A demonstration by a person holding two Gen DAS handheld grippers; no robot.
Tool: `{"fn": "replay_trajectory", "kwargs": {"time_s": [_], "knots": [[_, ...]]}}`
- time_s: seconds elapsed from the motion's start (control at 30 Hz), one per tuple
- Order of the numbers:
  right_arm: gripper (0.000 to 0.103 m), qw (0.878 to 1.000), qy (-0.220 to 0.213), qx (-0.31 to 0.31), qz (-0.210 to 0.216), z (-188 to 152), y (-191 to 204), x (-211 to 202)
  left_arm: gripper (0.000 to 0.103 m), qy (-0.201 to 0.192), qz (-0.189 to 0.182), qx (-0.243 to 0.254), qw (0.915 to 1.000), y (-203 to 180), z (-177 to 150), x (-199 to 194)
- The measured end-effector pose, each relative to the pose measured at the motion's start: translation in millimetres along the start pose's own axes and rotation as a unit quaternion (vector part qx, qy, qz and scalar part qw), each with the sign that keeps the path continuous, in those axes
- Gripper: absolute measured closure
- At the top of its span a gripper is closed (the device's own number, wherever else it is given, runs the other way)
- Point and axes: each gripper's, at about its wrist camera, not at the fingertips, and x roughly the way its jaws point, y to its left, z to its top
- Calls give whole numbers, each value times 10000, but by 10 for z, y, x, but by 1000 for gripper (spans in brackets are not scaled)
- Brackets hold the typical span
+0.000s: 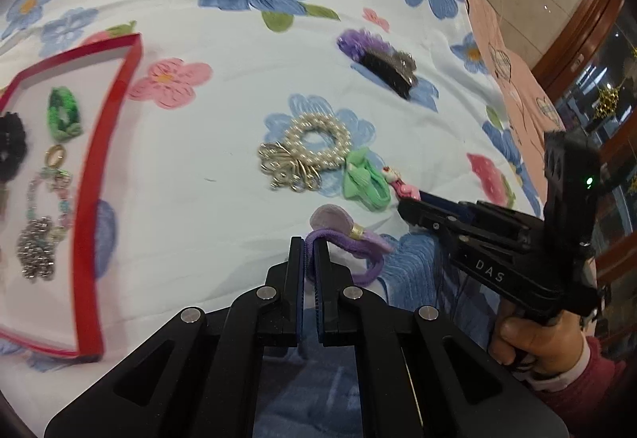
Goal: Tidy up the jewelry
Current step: 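Grasp the purple bow clip with the left tool while the right tool grasps the pink cartoon clip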
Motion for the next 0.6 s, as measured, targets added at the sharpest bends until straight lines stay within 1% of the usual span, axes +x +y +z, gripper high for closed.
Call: {"fn": "replay_trajectory", "kwargs": {"time_s": [0.1, 0.23, 0.33, 0.4, 0.5, 0.6], "knots": [[87, 10000, -48, -62, -45, 1, 6, -42, 100, -95, 18, -43, 9999, 36, 11, -74], [87, 9996, -267, -28, -9, 28, 15, -206, 100, -204, 48, -132, 9997, 101, -7, -180], [87, 9988, -463, -31, 169, 77, 68, -367, 100, -295, 86, -219, 9993, 168, -40, -284], [87, 9982, -520, -60, 289, 115, 136, -427, 100, -370, 139, -303, 9988, 232, -75, -376], [87, 9970, -546, -62, 552, 158, 248, -461, 100, -484, 214, -436, 9976, 340, -139, -520], [87, 9959, -515, -155, 721, 180, 404, -445, 100, -592, 333, -593, 9959, 492, -210, -683]]}}
